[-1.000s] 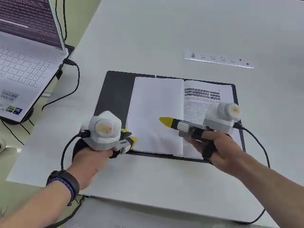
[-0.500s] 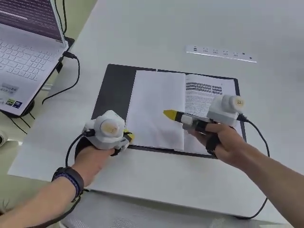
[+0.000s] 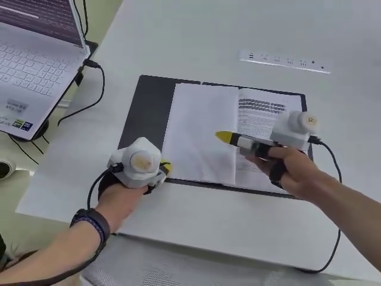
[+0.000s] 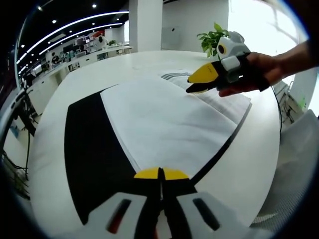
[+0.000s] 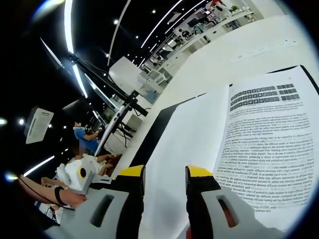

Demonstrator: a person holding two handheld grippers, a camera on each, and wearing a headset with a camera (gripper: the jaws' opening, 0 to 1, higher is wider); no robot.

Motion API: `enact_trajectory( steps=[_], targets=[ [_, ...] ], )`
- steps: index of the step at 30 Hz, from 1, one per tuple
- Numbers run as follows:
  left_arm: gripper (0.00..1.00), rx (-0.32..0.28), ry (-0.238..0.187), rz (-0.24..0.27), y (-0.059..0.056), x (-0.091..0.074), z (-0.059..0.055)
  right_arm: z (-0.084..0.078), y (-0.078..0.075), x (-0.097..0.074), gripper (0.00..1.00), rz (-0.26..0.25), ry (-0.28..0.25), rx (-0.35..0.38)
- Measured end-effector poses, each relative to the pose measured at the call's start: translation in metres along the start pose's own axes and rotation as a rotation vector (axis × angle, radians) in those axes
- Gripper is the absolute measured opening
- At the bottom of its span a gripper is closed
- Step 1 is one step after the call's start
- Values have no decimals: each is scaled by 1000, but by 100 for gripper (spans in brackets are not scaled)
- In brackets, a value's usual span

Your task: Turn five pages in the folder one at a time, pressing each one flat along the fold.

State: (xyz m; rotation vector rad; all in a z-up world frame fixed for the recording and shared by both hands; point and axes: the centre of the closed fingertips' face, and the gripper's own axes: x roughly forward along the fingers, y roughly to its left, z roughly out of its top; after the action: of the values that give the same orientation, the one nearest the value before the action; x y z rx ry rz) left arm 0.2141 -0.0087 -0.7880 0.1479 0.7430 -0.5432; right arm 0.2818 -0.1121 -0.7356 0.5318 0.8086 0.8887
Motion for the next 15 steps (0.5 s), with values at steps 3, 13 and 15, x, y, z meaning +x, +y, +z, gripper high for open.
enact_trajectory(
  steps=[3,13,15],
  targets=[
    [0,-5,0,-3,1,0,0,1,-3,-3,29,-7,-1,-3],
    [0,-11,2,-7,1,1,0,7,-13,-5,22,-31,-20,-4],
    [0,-12,5,-8,1,1,-1,9,-15,-3,21,-31,-24,-3]
  ],
)
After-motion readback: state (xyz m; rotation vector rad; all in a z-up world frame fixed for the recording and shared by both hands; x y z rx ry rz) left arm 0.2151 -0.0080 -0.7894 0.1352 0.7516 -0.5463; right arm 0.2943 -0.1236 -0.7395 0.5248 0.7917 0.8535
